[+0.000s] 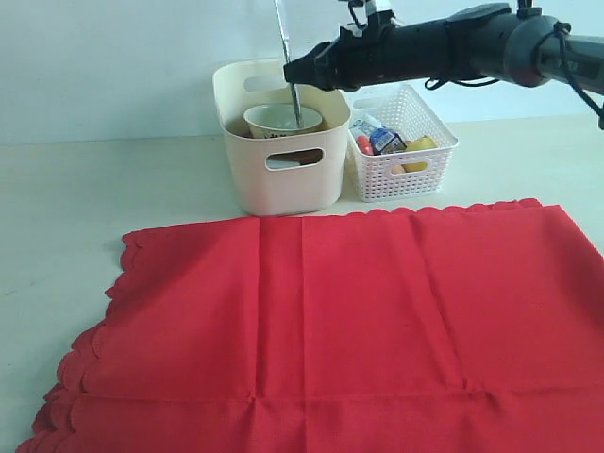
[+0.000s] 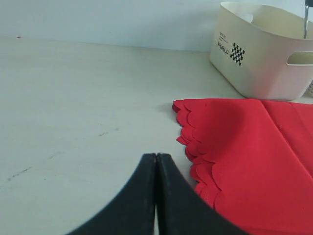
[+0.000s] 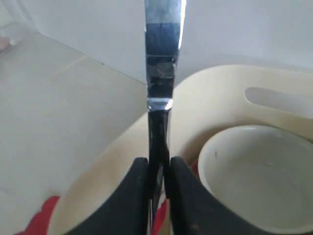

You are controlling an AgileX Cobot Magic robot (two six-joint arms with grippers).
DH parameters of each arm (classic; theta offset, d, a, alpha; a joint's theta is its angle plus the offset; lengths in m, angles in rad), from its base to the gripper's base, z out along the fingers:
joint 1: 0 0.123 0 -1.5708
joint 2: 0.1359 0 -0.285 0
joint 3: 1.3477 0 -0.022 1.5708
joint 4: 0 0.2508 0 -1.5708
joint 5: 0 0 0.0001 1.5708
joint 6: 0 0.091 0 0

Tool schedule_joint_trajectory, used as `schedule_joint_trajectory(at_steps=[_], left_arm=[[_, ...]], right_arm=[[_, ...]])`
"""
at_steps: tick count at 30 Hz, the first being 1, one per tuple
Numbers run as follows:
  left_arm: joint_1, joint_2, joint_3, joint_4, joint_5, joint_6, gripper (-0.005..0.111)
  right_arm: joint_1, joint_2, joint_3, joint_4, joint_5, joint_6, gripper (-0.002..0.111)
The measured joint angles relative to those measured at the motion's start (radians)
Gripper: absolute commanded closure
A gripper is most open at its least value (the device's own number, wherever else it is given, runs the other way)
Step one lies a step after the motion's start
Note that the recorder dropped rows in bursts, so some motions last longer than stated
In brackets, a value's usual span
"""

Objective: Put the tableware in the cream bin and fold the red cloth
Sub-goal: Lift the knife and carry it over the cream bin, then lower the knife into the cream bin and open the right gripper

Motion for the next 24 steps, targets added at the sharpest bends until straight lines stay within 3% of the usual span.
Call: schedule_joint_trajectory(at_steps=[9,18,24], left_arm=[[0.0,0.0,0.0,0.0,0.0,0.0,0.107],[0.0,0.0,0.0,0.0,0.0,0.0,0.107],[0.0,0.0,0.0,0.0,0.0,0.0,0.107]], right_arm=[[0.007,0.036,-0.015,-0.254,-0.006,0.002,0.107],[0.042,0.036,-0.032,-0.388,-0.006,0.106,0.069],[0.042,0.03,-0.032,-0.411,-0.013,0.213,0.065]])
